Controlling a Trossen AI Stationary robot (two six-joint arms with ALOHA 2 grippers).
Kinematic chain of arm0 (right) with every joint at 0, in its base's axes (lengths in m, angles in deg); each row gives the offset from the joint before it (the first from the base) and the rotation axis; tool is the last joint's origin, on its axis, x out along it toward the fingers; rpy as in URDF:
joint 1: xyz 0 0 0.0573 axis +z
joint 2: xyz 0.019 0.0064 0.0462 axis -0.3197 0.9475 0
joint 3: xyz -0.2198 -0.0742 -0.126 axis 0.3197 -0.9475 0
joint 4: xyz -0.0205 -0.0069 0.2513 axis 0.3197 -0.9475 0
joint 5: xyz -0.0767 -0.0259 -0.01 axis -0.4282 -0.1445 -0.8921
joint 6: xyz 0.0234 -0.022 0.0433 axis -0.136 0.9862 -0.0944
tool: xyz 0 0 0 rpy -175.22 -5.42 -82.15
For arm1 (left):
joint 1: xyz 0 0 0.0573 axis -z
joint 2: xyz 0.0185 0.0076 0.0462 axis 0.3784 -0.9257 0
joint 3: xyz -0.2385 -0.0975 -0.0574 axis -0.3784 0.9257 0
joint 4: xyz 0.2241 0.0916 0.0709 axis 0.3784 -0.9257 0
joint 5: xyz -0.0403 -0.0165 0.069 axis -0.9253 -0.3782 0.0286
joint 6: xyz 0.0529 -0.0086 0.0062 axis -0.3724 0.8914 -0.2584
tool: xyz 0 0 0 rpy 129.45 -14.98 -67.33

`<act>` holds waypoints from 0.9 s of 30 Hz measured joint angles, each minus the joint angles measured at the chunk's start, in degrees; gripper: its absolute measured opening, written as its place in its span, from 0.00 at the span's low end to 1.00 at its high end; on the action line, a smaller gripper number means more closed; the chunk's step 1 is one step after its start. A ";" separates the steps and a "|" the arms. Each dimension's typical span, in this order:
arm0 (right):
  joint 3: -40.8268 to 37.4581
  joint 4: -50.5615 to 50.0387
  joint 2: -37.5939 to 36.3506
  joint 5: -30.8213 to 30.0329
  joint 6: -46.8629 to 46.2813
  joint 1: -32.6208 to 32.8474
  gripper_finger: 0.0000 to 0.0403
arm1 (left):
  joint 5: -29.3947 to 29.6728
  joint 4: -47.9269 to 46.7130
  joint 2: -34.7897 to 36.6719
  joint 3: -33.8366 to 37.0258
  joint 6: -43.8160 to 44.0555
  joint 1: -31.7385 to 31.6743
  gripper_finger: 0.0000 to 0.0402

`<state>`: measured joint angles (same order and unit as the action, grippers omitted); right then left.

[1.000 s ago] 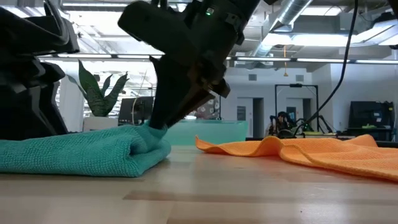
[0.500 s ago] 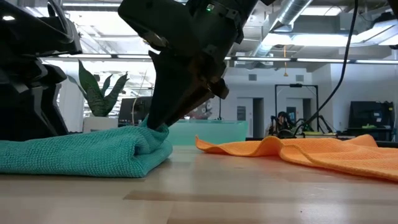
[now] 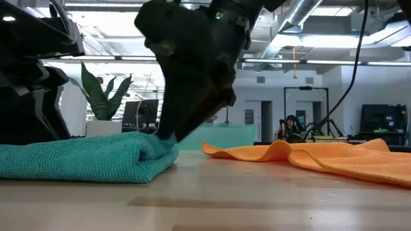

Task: Roll microfiber towels into tight, uniform cylinder then place into a basket
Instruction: Fold the blue microfiber cloth

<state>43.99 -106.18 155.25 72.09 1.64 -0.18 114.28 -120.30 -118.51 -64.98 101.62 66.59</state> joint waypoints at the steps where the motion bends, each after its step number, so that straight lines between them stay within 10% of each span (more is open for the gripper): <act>1: 0.57 -1.35 0.01 1.38 -0.30 -0.26 0.48 | 0.02 0.00 0.00 0.00 0.02 0.00 0.30; 11: 5.24 -5.11 -2.59 -4.57 4.50 3.53 0.56 | 0.17 -0.24 0.00 -0.02 0.04 -0.02 0.30; 27: -3.14 20.44 -2.25 -12.47 14.97 8.15 0.56 | 0.39 -0.59 0.00 -0.02 0.07 -0.09 0.30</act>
<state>40.86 -85.73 153.00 59.62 16.61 7.98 114.68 -120.89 -118.51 -65.00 101.68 66.50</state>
